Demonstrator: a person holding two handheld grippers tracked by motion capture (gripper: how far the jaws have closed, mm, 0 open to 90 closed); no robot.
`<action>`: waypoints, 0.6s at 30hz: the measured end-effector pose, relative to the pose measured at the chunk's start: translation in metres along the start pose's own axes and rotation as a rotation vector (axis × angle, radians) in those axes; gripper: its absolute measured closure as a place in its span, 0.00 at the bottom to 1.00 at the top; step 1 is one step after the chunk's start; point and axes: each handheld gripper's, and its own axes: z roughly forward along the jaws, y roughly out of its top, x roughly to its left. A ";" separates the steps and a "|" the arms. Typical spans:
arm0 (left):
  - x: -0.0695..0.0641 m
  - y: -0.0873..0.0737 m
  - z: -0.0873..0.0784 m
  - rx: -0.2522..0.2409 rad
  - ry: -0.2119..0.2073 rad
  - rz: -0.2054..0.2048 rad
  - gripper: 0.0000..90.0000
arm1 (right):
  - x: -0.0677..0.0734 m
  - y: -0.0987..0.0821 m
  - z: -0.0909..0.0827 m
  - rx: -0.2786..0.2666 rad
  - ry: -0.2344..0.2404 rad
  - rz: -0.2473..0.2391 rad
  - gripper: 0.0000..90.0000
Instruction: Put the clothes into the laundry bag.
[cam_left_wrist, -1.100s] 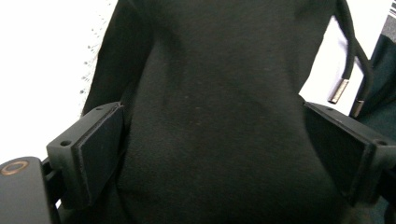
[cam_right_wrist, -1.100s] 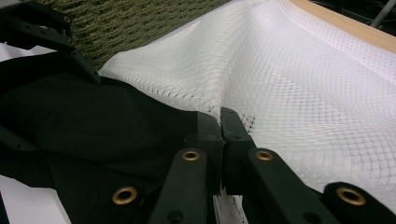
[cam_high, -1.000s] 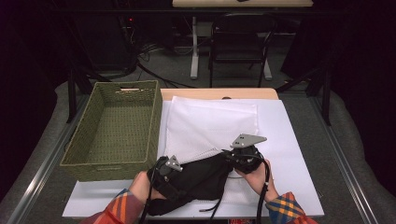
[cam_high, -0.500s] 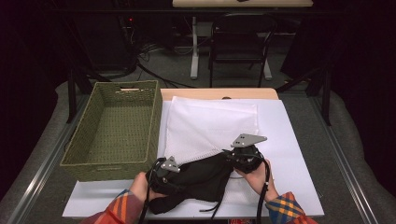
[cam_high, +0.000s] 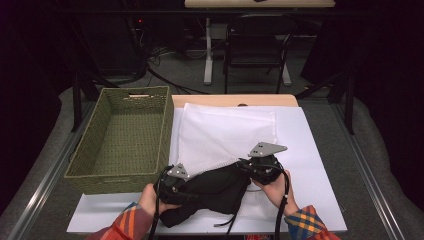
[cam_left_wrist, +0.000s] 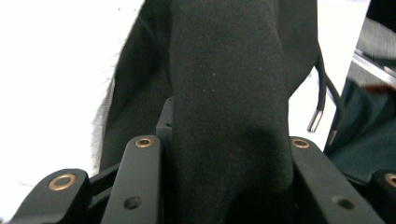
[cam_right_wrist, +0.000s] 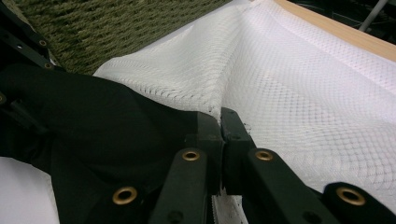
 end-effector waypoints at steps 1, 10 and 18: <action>-0.001 0.001 -0.001 -0.010 0.005 -0.020 0.72 | 0.000 0.000 0.000 -0.002 -0.004 -0.002 0.99; -0.011 0.013 -0.006 -0.099 0.067 -0.127 0.72 | 0.005 0.008 -0.007 -0.049 -0.012 -0.007 0.99; -0.006 0.005 0.019 -0.003 0.090 -0.086 0.59 | 0.002 -0.001 0.001 -0.005 0.002 0.003 0.99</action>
